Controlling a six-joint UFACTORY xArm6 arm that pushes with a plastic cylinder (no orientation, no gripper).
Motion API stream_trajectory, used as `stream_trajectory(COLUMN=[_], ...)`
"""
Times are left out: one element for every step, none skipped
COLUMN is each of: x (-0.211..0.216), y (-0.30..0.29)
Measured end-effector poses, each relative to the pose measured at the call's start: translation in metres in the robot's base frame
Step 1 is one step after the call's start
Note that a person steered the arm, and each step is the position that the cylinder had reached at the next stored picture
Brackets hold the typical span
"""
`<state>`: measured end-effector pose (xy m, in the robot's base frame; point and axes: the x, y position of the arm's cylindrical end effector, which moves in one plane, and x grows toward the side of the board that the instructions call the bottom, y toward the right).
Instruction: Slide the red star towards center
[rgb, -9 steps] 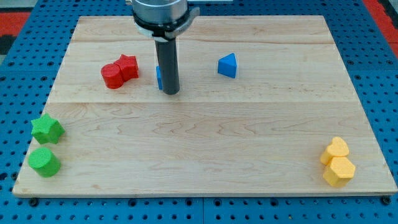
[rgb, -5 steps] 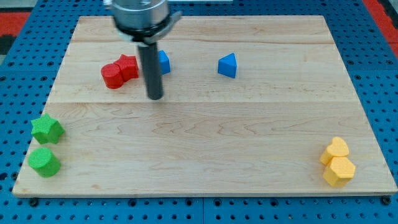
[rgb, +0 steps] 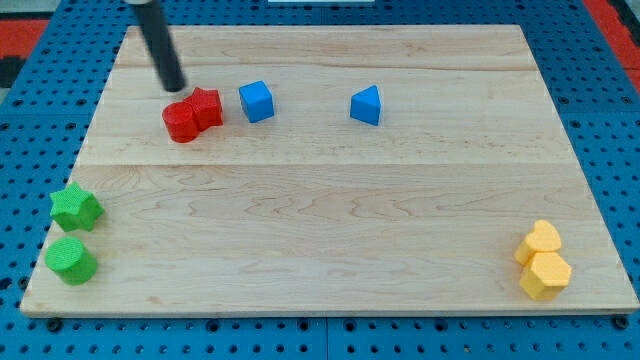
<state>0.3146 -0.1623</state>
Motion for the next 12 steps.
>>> stream_trajectory(x=[0.008, 0.011, 0.037, 0.069, 0.067, 0.046, 0.074, 0.088, 0.096, 0.100, 0.101, 0.102], y=[0.040, -0.001, 0.002, 0.038, 0.036, 0.012, -0.002, -0.003, 0.014, 0.033, 0.033, 0.039])
